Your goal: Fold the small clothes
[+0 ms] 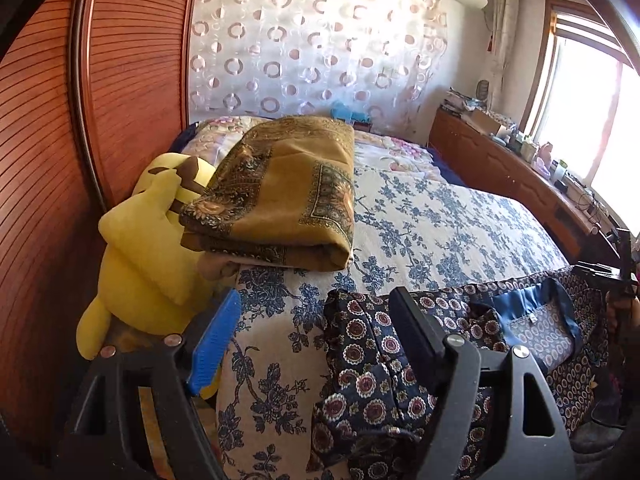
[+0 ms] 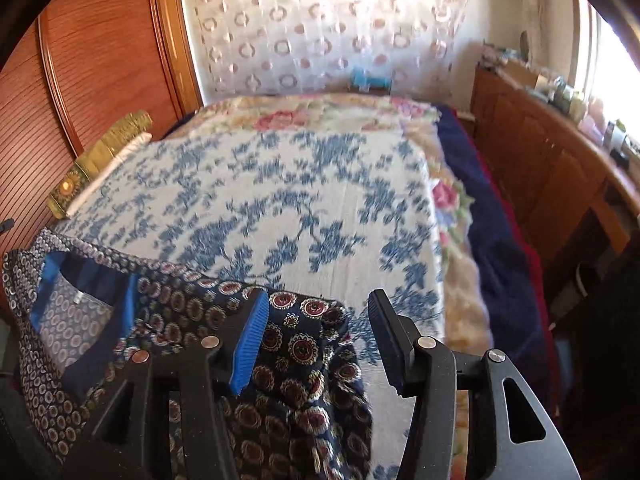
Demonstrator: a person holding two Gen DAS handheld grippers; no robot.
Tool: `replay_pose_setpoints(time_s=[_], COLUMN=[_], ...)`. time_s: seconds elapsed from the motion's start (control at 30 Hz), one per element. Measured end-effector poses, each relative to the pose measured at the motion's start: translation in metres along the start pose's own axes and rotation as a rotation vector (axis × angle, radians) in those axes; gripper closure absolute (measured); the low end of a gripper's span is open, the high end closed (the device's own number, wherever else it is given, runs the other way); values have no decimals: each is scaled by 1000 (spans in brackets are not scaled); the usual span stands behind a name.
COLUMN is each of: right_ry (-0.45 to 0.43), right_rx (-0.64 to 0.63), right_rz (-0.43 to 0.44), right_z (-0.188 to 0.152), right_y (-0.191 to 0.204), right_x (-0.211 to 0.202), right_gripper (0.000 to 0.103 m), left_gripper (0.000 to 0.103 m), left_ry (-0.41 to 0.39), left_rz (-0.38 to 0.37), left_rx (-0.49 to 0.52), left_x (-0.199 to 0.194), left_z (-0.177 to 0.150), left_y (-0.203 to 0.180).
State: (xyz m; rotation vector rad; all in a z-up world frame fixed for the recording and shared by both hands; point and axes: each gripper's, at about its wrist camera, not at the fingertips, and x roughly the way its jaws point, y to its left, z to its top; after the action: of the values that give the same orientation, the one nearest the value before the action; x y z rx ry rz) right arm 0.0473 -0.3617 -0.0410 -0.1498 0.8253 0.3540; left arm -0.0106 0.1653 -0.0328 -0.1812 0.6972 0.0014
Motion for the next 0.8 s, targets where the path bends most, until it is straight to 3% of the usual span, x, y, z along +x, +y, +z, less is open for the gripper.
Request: replay_pose_setpoints(time_s=[0.17,0.33,0.4,0.5,0.8], right_ry=[46,8,12,20,27], right_rx=[34,12,-9,-33,-38], right_rz=[-3,-25,-40,-50,-42], right_z=[-2,-2,-4,-5,-7], right_y=[-4,1,6,10,10], right_x=[19,22,21,26,30], right_gripper=[49,42,40,35,32], left_gripper=[26,26,30,49,54], left_ry=[32,58,70,90,153], left_rz=[-3,-11,-27,-124,-101], left_rx=[37,65,68,47,41], left_x=[14,24,29,35,56], left_z=[5,9,10,12,13], left_y=[-6,-11,-12,-11,-7])
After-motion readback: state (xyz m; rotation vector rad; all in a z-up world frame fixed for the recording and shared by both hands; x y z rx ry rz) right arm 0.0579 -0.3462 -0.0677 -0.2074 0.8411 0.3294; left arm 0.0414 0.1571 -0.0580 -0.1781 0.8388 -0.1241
